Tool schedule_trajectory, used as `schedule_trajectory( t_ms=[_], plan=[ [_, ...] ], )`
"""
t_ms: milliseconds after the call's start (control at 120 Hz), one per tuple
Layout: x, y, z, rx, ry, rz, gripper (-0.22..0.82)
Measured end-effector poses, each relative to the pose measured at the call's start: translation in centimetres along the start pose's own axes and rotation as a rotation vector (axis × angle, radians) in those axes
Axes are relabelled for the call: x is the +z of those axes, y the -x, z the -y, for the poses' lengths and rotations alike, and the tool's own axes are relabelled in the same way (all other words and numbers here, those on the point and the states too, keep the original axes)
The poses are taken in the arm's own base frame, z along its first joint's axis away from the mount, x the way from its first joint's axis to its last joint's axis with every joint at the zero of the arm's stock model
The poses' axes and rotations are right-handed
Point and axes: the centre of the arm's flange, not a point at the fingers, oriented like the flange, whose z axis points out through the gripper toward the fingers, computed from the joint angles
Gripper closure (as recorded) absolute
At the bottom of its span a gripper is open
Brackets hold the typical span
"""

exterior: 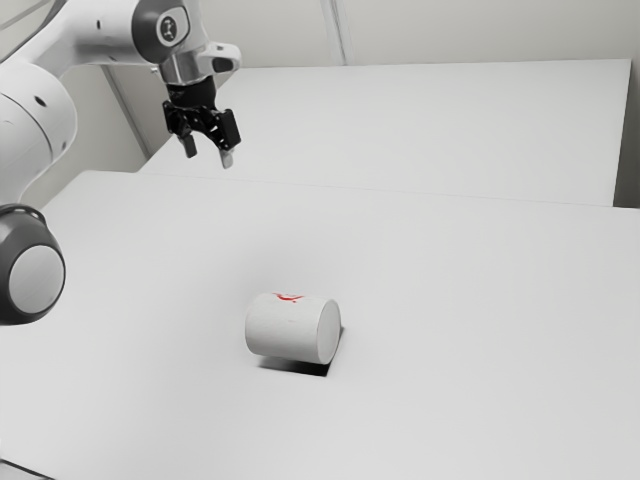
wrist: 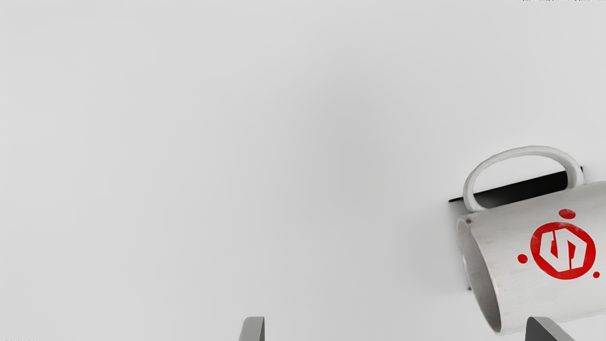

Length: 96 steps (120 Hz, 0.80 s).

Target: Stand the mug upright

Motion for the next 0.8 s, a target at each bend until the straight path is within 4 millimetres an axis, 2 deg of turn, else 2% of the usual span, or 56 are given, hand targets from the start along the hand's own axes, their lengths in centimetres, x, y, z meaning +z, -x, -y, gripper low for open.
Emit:
schedule_trajectory(
  t_ms=[133,200,342,492,575,658,800],
  plan=[
    [-0.2,0.4,0.0,-0.004,0.002,-0.001,0.00],
    [-0.3,1.5,-0.1,-0.006,0.019,-0.003,0.00],
    [1.6,6.7,-1.8,-0.011,0.081,-0.010,0.00],
    [5.0,11.5,-2.0,-0.082,0.252,-0.045,0.00],
    [7.1,13.4,-1.3,-0.145,0.352,-0.058,0.00],
    [9.3,14.4,-1.7,-0.183,0.432,-0.067,0.00],
    [12.9,14.9,-2.7,-0.228,0.543,-0.091,0.00]
  ],
)
